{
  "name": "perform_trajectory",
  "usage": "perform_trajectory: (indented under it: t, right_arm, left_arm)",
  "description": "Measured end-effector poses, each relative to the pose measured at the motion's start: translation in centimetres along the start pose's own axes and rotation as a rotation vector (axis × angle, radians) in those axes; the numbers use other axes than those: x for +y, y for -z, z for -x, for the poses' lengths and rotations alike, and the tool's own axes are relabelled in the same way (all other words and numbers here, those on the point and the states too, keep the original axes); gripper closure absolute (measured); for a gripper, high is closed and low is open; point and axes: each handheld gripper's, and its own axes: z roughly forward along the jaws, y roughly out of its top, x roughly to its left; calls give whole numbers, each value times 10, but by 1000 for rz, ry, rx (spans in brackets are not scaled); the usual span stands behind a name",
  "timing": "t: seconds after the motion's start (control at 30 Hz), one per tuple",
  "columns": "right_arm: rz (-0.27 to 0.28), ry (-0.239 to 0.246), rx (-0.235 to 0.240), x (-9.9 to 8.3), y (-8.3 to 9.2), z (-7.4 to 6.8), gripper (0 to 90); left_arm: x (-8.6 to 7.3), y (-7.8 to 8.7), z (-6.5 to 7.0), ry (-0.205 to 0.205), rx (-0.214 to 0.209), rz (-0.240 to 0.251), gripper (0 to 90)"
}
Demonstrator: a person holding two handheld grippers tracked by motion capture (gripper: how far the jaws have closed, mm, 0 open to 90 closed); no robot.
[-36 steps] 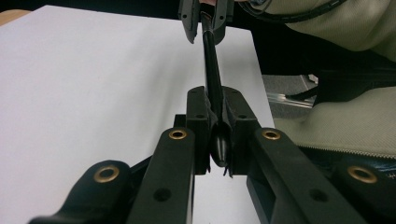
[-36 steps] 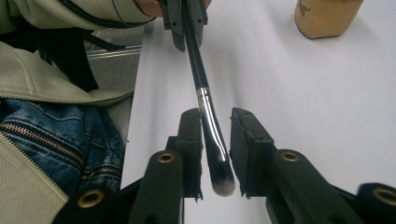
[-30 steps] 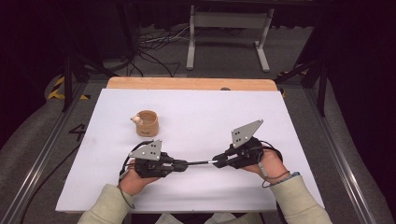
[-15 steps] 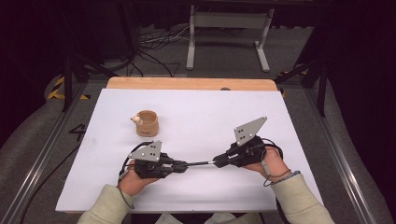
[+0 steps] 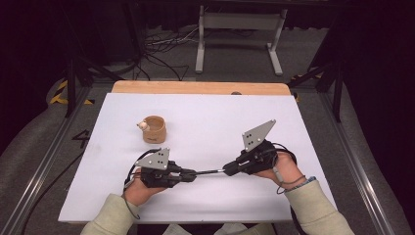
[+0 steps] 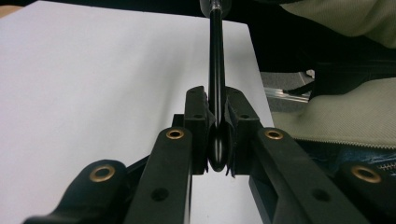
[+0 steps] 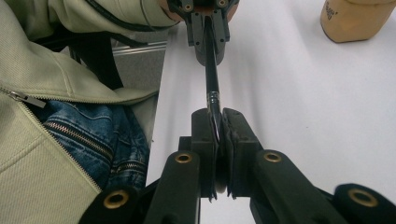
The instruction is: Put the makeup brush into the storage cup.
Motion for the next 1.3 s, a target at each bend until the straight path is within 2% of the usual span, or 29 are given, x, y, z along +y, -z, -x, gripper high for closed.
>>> perform_trajectory:
  t: [0.2,0.33,0.53,0.6,0.73,0.9,1.13,1.3]
  right_arm:
    - [-44,-5,-6,7,0,-1,848]
    - [-103,0,-14,13,-4,-2,848]
    - [-181,17,-36,28,-8,-3,848]
    - [-200,26,-43,34,-10,-4,848]
    - [-234,44,-55,46,-11,-5,848]
    - [-276,78,-54,60,-15,-8,848]
    - [-314,101,-50,69,-24,-10,847]
    - [-326,111,-44,72,-31,-10,847]
  left_arm:
    - [2,-2,1,-5,12,-10,696]
    - [2,-4,1,2,21,-7,693]
    - [6,-6,1,11,35,2,631]
    - [8,-8,0,7,36,9,610]
    - [13,-16,2,-6,37,-10,578]
    - [17,-22,3,-8,27,-24,595]
    - [22,-30,3,-1,2,-28,636]
    - [23,-32,3,2,0,-40,671]
